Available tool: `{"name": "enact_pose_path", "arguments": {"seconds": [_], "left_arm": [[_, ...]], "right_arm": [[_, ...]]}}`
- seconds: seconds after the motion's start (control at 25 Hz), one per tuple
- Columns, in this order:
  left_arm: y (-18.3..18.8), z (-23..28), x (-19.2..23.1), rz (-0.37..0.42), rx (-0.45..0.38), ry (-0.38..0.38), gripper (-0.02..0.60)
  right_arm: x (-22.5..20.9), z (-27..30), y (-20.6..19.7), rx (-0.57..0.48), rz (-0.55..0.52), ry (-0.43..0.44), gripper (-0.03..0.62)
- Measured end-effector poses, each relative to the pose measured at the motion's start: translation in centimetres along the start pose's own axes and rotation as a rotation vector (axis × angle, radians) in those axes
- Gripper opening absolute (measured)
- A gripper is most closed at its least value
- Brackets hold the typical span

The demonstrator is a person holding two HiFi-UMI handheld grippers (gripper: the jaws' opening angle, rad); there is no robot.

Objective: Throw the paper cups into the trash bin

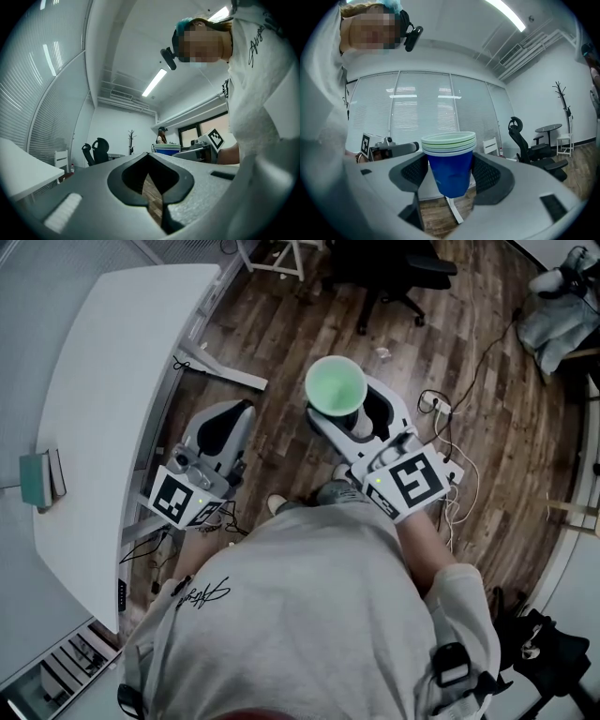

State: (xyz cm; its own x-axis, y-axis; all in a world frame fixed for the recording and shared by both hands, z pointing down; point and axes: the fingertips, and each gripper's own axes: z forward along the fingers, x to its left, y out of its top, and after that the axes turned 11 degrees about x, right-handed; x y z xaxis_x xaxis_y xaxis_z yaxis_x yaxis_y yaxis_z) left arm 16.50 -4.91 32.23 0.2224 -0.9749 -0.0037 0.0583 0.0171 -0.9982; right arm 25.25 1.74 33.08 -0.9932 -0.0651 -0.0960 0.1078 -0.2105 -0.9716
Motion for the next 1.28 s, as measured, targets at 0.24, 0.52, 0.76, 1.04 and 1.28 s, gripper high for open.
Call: {"name": "enact_pose_path", "arguments": {"seconds": [0.24, 0.52, 0.76, 1.04, 1.28], "left_arm": [[-0.1, 3.4, -0.8, 0.005, -0.002, -0.019, -0.006], [-0.5, 6.8, -1.3, -0.013, 0.003, -0.036, -0.006], [-1.7, 8.6, -1.3, -0.026, 0.01, -0.096, -0.006], [-4.0, 9.7, 0.0, -0.041, 0.04, -0.163, -0.006], [-6.3, 9.7, 1.6, -0.076, 0.056, -0.167, -0.006]], "right_arm": [[-3.1, -1.1, -0.1, 0.004, -0.001, 0.01, 0.295], [-5.7, -2.0, -0.7, 0.006, 0.0, 0.024, 0.295], [-5.9, -1.5, -2.4, 0.064, -0.02, -0.002, 0.295], [-5.0, 0.1, -4.9, 0.087, -0.019, -0.036, 0.295], [-5.8, 1.3, -7.9, 0.09, 0.084, -0.029, 0.295]]}}
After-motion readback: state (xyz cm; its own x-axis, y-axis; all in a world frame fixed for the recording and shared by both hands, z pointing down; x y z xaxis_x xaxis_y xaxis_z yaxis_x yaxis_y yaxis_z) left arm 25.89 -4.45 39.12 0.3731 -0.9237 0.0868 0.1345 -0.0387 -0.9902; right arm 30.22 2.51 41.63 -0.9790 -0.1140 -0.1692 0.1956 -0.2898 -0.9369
